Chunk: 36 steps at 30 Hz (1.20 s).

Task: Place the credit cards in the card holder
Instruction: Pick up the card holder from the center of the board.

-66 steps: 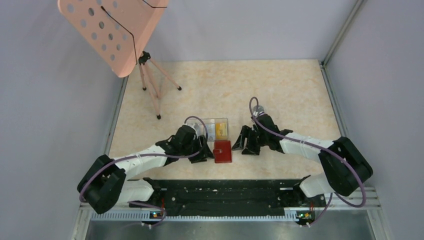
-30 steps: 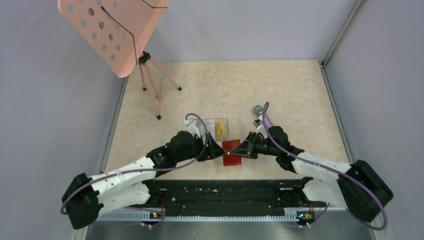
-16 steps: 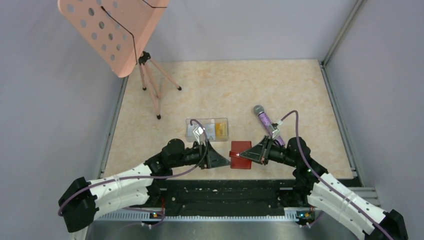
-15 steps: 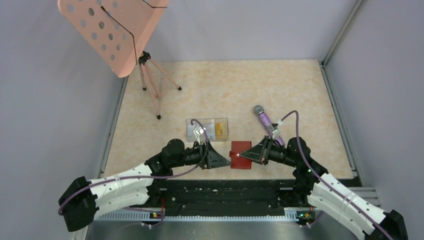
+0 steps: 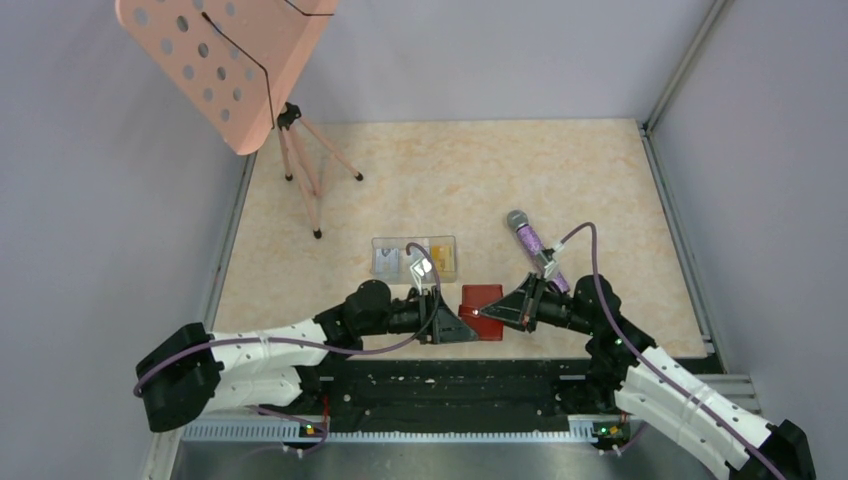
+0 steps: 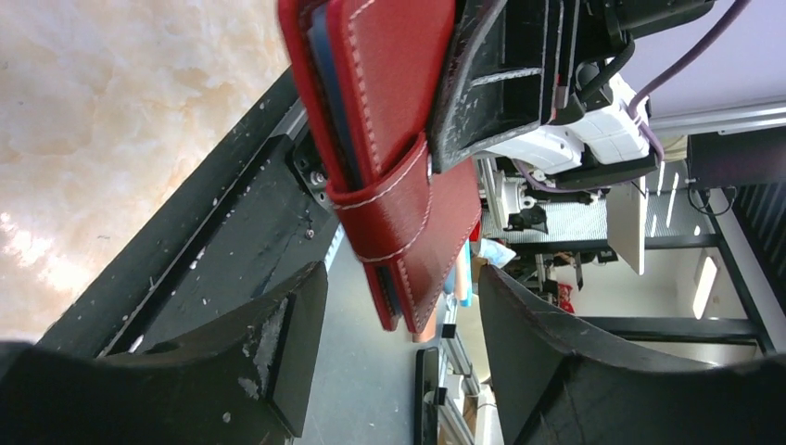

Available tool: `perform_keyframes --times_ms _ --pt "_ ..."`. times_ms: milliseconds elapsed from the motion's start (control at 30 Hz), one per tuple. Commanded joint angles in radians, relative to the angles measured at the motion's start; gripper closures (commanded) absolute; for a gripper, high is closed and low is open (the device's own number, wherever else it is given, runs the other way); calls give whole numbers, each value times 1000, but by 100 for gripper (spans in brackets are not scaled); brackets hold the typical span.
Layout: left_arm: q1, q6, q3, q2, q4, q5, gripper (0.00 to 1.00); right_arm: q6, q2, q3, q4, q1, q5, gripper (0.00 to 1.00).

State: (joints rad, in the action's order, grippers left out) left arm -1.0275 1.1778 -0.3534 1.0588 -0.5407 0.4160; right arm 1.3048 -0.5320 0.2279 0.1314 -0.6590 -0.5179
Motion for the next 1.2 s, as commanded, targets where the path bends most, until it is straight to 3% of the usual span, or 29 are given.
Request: perform_keyframes --times_ms 0,167,367,433,467,567,633,700,933,1067,1167 --pt "-26 26 -46 41 -172 -25 36 6 16 28 22 -11 -28 100" --pt "-31 55 -31 87 -256 -47 50 12 33 24 11 -11 -33 100" --pt "-33 71 -5 87 -275 -63 87 -4 58 27 -35 -11 -45 98" --pt "-33 75 11 72 -281 -61 100 -45 72 51 -122 -11 -37 85" --pt "-33 75 17 61 -275 -60 100 -63 81 67 -177 -11 -31 70" --pt "-38 63 34 16 -220 -59 100 -79 116 81 -236 -11 -8 42" --pt "-41 49 40 -29 -167 -53 100 -81 138 80 -253 -11 4 29" --pt "-45 34 43 -62 -119 -40 100 -78 151 69 -257 -12 5 22" --pt "-56 -1 47 -162 22 41 100 -43 139 40 -146 -12 -45 20" --pt "-74 -2 57 -156 15 49 100 -41 70 35 -53 -12 -111 28" --pt "-99 -3 52 -131 -19 44 100 -36 17 36 5 -11 -151 39"
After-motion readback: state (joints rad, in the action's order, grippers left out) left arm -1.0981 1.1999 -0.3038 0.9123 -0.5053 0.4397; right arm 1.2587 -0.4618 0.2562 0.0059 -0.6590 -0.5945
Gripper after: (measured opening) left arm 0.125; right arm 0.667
